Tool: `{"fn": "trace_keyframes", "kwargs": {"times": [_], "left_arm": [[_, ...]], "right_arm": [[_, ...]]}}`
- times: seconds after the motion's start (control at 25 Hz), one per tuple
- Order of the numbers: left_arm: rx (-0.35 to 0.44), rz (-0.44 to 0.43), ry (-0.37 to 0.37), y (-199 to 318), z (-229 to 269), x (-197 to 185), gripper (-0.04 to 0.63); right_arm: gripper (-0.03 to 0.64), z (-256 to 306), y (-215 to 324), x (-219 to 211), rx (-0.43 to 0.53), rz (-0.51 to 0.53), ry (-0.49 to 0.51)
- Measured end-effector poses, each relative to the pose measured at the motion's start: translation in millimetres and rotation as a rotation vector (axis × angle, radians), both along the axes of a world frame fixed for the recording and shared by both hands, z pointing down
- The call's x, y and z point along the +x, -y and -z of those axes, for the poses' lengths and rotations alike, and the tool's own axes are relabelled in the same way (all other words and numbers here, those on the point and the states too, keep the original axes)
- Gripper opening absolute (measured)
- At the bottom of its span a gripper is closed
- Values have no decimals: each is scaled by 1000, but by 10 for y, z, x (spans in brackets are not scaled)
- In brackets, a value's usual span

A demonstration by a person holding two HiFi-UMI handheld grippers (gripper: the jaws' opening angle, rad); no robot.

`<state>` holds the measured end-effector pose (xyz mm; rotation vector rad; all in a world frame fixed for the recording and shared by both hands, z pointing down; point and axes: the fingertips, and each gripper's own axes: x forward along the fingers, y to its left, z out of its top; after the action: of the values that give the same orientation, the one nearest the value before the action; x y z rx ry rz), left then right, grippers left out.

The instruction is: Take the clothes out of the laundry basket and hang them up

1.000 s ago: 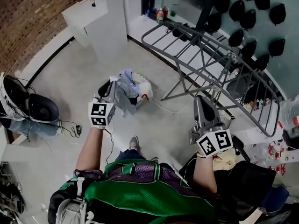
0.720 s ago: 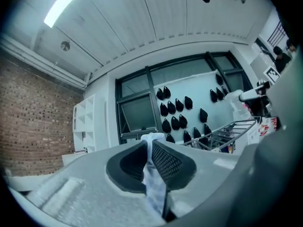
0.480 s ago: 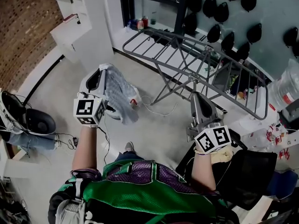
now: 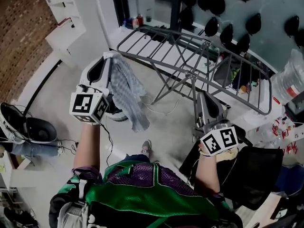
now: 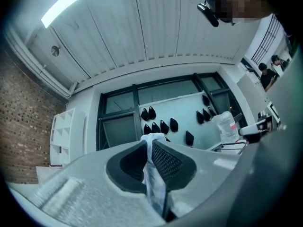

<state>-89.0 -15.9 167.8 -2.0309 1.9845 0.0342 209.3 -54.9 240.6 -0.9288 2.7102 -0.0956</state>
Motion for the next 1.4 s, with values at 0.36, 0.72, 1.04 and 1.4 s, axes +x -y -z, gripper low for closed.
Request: {"fn": "trace_keyframes", "kwargs": {"times": [0.36,0.72,1.04,1.4], "left_arm": [[34,-135,-31,808,168,102,41],[-9,-304,-28,1535,62,239,41],[-12,-423,-37,2085,40,242,41],[-30,-422,-62,2821,14,210,41]], "right_arm": [[0,124,580,-107,15,-76,-18],[0,324,1094,-380,46,-165,-47],[0,382,1476,-736,67,-204,-85],[0,268,2110,-785,58,-167,-96]]}}
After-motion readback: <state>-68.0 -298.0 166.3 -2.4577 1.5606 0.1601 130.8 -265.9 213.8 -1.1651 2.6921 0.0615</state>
